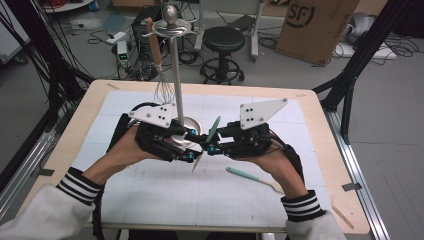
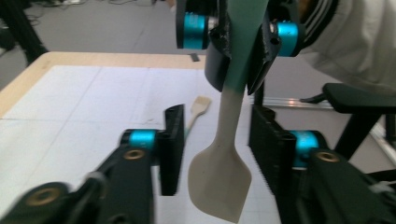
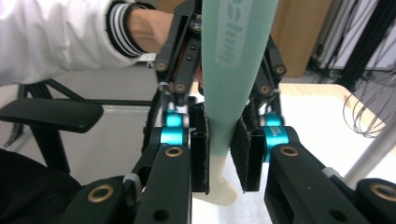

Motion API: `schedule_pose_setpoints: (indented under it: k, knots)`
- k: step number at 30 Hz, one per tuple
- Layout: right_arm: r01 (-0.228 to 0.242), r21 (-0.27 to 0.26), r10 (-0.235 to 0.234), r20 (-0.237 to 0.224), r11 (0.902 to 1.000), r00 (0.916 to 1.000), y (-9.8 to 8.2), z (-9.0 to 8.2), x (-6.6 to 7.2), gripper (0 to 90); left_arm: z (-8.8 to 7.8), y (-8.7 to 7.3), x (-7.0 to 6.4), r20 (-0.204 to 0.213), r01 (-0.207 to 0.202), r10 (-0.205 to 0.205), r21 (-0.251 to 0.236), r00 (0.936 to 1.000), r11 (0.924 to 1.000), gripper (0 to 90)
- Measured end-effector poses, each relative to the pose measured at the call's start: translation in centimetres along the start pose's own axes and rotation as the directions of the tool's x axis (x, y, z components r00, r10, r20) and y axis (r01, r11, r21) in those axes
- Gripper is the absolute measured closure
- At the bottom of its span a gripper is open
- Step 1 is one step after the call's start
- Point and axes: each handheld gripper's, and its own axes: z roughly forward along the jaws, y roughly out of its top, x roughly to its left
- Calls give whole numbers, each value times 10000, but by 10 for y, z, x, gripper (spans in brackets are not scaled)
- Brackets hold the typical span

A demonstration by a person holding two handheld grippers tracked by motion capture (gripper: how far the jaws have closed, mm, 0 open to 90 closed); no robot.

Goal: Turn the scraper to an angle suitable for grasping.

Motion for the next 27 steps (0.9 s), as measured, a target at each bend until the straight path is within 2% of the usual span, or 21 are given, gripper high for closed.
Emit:
schedule_pose_setpoints:
  k: [3,6,8,9,14,19,27]
  knots:
    - [-119,197,116,163,9997,9998,0,-1,0,784,-3,-2,-1,-604,105,-95,167,9981,9998,298]
    - [-206,337,192,392,9992,9990,-1,-2,-2,784,-7,-4,-2,-887,215,-194,233,9959,9995,171]
    - [-344,376,320,623,9987,9975,-1,-2,-3,784,-9,-6,-3,-1296,218,-175,314,9914,9993,74]
    - [-426,392,398,697,9983,9968,-2,-2,-3,784,-11,-7,-3,-1629,296,-237,342,9864,9990,18]
    - [-821,762,716,1309,9937,9888,-1,-2,-5,784,-21,-12,-2,-1943,535,-474,267,9798,9982,16]
    - [-1063,929,896,1681,9900,9817,0,-2,-6,784,-30,-12,-4,-2072,568,-520,172,9769,9982,16]
    - [-1576,1222,1254,2370,9799,9634,3,0,-8,784,-36,-11,-4,-2262,582,-519,214,9727,9981,16]
